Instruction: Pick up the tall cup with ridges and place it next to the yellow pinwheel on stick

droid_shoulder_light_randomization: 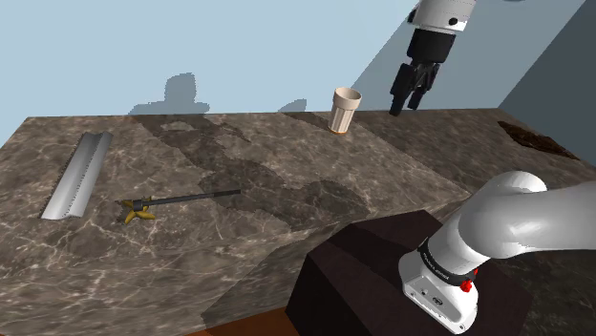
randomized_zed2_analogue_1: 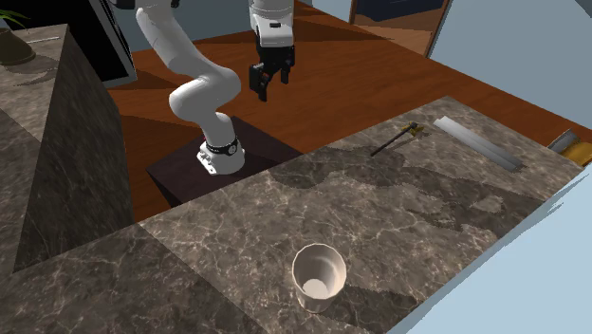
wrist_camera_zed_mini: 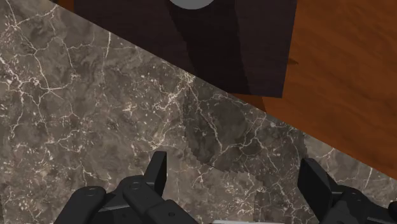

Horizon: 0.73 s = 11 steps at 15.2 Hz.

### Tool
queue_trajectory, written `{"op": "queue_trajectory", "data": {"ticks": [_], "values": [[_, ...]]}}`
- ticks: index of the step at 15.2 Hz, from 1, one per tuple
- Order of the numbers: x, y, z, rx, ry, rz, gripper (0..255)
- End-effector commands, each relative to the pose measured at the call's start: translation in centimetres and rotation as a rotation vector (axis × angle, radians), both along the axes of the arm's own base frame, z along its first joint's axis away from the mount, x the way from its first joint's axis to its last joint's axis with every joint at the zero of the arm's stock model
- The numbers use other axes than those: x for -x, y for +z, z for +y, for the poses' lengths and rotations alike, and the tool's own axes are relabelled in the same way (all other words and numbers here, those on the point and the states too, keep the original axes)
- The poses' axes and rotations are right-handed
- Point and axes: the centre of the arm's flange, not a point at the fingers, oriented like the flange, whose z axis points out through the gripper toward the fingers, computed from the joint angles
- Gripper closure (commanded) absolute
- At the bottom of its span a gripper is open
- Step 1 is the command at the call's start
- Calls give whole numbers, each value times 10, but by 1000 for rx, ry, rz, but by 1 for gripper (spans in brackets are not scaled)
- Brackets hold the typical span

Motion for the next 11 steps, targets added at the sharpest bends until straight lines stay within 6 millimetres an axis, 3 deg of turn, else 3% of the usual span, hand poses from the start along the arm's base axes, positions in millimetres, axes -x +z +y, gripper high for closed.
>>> {"op": "queue_trajectory", "data": {"ticks": [1,11], "values": [[0,0,0,0,0,0,0],[-97,-56,-53,49,14,-37,0]]}}
